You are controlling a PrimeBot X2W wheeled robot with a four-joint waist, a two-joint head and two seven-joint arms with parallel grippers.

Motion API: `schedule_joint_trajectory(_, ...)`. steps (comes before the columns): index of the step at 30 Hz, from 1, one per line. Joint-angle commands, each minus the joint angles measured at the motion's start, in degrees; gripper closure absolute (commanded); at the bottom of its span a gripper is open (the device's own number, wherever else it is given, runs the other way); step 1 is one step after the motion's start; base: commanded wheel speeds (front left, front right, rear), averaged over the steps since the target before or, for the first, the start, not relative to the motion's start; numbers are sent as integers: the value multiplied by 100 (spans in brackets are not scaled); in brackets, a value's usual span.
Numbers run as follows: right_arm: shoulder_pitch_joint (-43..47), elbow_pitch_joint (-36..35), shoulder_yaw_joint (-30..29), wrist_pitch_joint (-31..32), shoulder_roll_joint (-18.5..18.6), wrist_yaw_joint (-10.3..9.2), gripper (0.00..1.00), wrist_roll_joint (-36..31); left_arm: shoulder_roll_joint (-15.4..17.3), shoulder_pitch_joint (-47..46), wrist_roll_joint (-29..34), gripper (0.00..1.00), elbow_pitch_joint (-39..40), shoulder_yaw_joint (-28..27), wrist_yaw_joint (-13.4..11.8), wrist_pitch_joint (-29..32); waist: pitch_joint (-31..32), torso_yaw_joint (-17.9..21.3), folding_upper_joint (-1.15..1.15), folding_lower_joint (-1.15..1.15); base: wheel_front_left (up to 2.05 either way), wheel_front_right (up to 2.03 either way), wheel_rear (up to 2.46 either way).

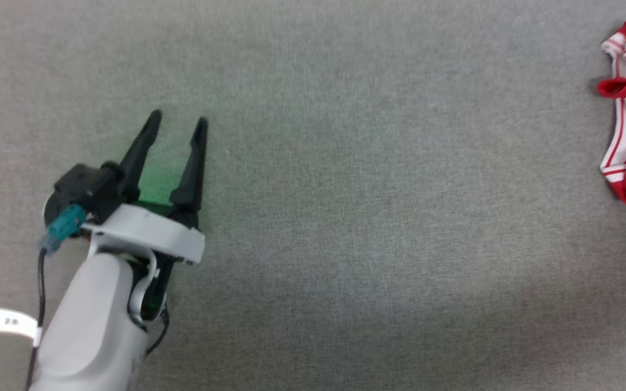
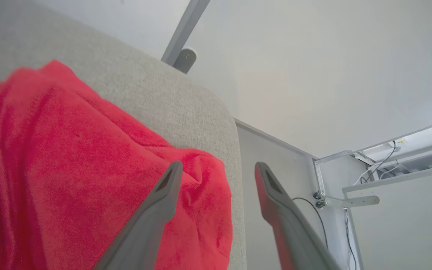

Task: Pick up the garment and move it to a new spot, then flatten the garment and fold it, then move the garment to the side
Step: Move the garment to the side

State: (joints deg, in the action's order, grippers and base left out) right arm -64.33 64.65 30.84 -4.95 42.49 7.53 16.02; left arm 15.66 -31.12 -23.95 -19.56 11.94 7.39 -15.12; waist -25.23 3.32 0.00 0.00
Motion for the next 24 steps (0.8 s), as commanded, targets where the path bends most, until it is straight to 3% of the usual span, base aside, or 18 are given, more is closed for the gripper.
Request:
schedule_joint_trajectory(1,23,67,-85,-142,-52,-9,0,-13,35,133,-32,0,-2,-36,5,2,395,-14,0,0,0,0,0)
schedule_joint_trajectory(7,312,234,-380,-730,-438,-9,0,1,100,586,-187,0,-38,-149,6,2,1024,-73,0,0,0,0,0)
schedule_joint_trajectory(14,1029,3,-715,-1007,-961,-9,0,-118,114,1226,-200,0,-99,-416,2,2,1765,-204,0,0,0,0,0)
schedule_joint_trajectory(24,2715,-1705,-2147,-1023,-1688,-9,0,-749,153,2097,-84,0,50,-787,-82,2,2413,-419,0,0,0,0,0)
